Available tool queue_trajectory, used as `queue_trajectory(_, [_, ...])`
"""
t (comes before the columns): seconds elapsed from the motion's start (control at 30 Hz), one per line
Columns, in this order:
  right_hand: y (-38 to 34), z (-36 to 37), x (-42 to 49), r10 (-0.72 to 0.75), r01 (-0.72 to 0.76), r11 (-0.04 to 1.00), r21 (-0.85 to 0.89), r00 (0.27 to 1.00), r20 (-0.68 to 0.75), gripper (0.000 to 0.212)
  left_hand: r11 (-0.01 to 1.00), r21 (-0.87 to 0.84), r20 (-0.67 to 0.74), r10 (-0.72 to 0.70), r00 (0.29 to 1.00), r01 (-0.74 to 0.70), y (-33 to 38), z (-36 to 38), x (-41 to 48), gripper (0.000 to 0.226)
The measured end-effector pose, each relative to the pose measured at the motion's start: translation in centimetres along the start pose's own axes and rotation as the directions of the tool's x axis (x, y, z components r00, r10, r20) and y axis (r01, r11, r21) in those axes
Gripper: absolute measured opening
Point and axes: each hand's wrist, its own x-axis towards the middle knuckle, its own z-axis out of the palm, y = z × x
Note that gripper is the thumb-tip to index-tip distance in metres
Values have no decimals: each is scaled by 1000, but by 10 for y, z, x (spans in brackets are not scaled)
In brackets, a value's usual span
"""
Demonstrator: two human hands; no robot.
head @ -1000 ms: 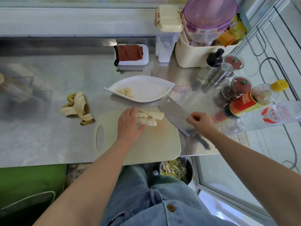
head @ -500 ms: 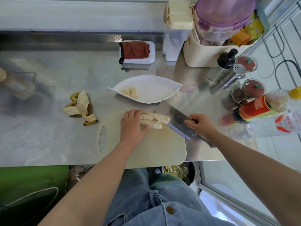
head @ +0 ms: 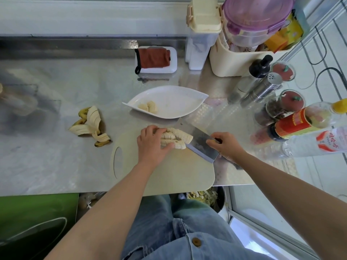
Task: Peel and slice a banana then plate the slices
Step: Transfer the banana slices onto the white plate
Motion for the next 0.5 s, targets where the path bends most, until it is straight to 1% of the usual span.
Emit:
queue_trajectory(0.13, [1,-2,-1,16,-16,1000,25,1000,-1,19,1000,-20,0,-5,1000,5,3,2,0,51])
queue_trajectory(0.27, [-1,-4,-6,30,-29,998,63,1000,-9,18,999,-30,-25,27,999,-28,7,3,-2,44])
queue_trajectory(0.4, [0,-4,-7,33,-33,997,76,999,-3,21,997,-36,14,62,998,-62,10,4,0,45])
queue_trajectory(0.5, [2,-4,-6,33,-33,999,37,999,-3,26,992,-108,18,67,998,-65,13,4,0,44])
